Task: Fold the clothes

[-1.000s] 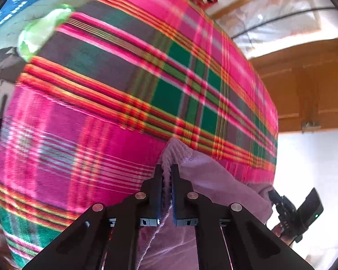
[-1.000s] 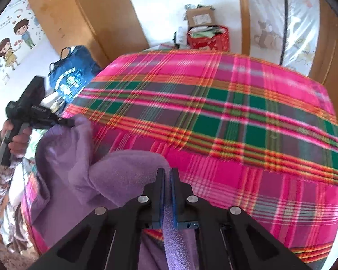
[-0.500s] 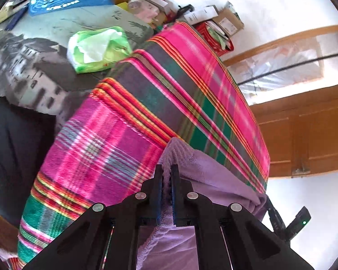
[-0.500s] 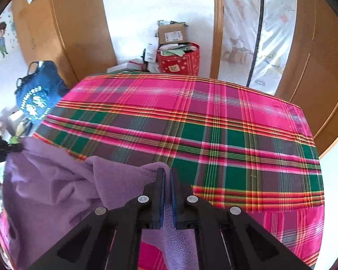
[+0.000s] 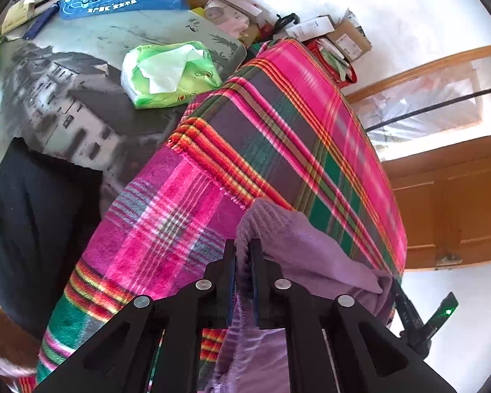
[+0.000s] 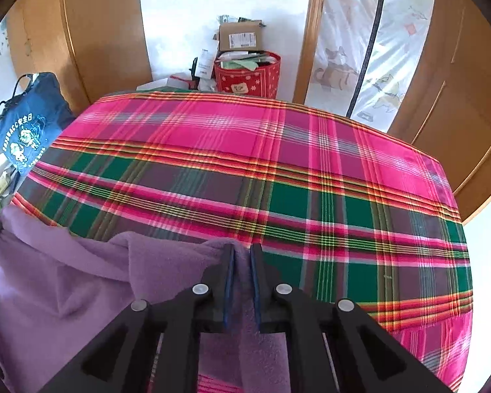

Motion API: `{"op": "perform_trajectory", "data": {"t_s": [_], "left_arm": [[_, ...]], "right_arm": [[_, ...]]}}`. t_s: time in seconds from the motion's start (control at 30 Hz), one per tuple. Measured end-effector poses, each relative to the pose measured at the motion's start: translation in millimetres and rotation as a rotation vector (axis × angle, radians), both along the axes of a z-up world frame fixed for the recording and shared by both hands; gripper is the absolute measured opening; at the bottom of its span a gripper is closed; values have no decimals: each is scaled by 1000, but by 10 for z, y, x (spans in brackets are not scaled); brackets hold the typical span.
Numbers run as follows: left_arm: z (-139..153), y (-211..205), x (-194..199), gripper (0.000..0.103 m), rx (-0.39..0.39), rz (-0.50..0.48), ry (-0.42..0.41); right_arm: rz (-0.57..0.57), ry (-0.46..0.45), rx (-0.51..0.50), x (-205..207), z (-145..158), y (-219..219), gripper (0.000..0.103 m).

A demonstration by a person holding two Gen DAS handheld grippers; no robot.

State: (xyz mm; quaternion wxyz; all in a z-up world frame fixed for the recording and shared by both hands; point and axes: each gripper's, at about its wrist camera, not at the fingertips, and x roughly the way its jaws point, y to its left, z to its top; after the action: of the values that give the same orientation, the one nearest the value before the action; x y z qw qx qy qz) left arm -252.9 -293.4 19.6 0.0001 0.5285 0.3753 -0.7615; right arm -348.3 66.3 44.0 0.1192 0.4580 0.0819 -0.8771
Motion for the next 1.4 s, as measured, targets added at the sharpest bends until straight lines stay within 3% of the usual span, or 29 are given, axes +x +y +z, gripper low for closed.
{"op": "perform_trajectory", "data": {"t_s": [0.1, 0.17, 0.3, 0.4, 0.47, 0.8, 0.87, 1.0, 1.17, 1.27, 1.3, 1.33, 1.4], "left_arm": [[12, -67, 67, 16, -20, 19, -4], [13, -141, 135, 16, -20, 45, -5], [-36, -222, 325, 17, 3, 56, -30], [-88, -184, 532, 19, 13, 19, -50], [-126, -149, 675, 19, 17, 3, -60], [-262, 56, 1077, 20, 59, -41, -60], [-280, 96, 1107, 20, 74, -45, -56], [-311, 160, 1156, 20, 112, -51, -49], [-332, 154, 1167, 20, 158, -39, -46], [-342, 171, 1163, 22, 179, -36, -44], [-339, 175, 1164, 22, 191, -38, -44], [-337, 179, 1167, 22, 204, -41, -44], [-320, 183, 1177, 23, 216, -38, -30]], "right_arm": [[-1, 58, 15, 159, 129, 11, 14], [5, 95, 11, 314, 265, 8, 24], [33, 134, -16, 628, 499, -20, 27], [172, 63, -121, 983, 552, -167, 27], [253, 32, -132, 1251, 512, -298, 27], [465, -188, -284, 2042, 100, -902, 28], [505, -234, -368, 2118, 64, -1037, 33], [533, -306, -513, 2162, -10, -1243, 40], [527, -360, -561, 2237, -114, -1387, 41], [526, -354, -514, 2283, -169, -1481, 38], [521, -354, -512, 2283, -179, -1498, 32], [514, -353, -525, 2285, -172, -1492, 14], [514, -314, -537, 2333, -79, -1456, 13]]}}
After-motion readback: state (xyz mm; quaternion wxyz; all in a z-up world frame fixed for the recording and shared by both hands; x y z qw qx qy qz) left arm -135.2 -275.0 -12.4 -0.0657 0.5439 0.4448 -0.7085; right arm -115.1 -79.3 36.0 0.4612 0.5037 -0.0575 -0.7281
